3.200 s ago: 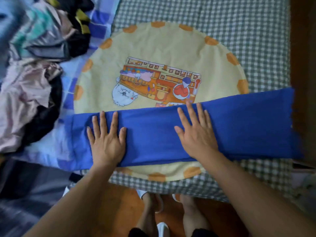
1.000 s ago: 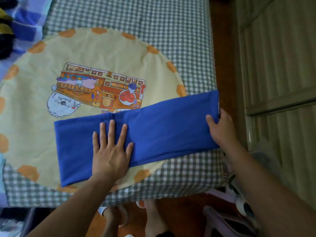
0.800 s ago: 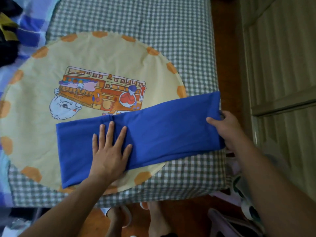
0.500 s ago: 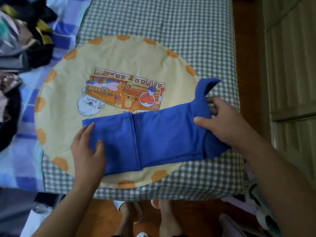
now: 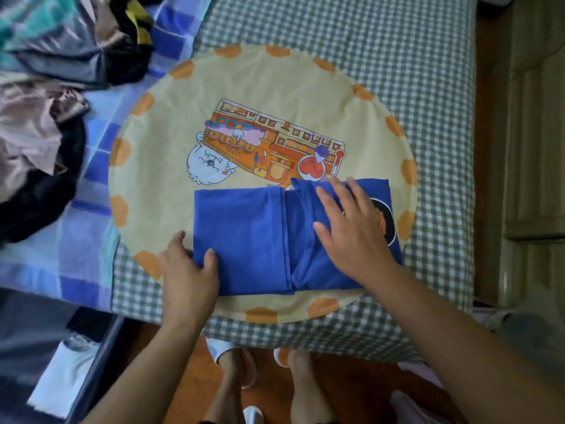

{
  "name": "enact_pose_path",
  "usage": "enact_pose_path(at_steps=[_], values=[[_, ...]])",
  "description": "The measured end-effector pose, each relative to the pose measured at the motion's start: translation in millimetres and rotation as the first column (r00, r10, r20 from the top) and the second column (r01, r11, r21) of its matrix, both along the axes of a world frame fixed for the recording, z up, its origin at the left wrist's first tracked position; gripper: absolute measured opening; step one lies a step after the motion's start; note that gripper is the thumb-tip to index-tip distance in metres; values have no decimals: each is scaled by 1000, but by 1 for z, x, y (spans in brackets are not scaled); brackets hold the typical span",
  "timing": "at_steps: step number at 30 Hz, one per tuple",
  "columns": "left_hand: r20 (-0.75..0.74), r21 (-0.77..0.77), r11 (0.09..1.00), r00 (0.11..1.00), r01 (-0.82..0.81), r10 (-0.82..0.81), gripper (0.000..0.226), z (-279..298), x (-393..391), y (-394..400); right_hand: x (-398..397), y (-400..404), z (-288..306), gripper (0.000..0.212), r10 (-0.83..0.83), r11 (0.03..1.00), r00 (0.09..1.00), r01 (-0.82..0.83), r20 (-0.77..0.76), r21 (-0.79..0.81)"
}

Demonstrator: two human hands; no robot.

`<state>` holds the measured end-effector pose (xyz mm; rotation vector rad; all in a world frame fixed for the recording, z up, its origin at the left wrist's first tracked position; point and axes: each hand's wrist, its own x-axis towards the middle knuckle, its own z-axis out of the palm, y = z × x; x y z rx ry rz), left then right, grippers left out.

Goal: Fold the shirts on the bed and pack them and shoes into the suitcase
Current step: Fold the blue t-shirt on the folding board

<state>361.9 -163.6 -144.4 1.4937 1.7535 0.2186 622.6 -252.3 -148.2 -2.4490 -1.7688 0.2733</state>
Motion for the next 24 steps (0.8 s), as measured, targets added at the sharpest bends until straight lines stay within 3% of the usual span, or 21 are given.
enact_pose_path(at_steps=[3, 6, 10, 13, 15, 19, 24], values=[[16, -25, 1000, 1000, 17, -17, 64, -5, -3, 9, 8, 28, -13, 66, 25, 992, 1000, -27, -19, -120], [-5, -32, 999, 999, 36, -36, 64, 0, -2, 7, 21, 63, -22, 49, -17, 991, 994, 3, -106, -133], [-31, 228, 952, 978, 206, -205, 42, 18, 14, -19, 31, 83, -16, 25, -23, 990, 957, -18, -288, -140], [43, 157, 931, 939, 331, -341, 19, 14, 35, -41, 32, 81, -5, 32, 53, 947, 963, -132, -263, -294], [54, 120, 916, 919, 382, -390, 18, 9, 46, -53, 32, 81, -8, 28, 95, 931, 972, -163, -215, -328], [-151, 201, 923, 942, 327, -301, 35, 1, 42, -54, 23, 86, -31, 14, 9, 997, 975, -25, -222, -68], [-224, 112, 989, 972, 95, -68, 62, -2, 9, -18, 21, 67, -32, 21, 82, 959, 993, -101, 82, 265]])
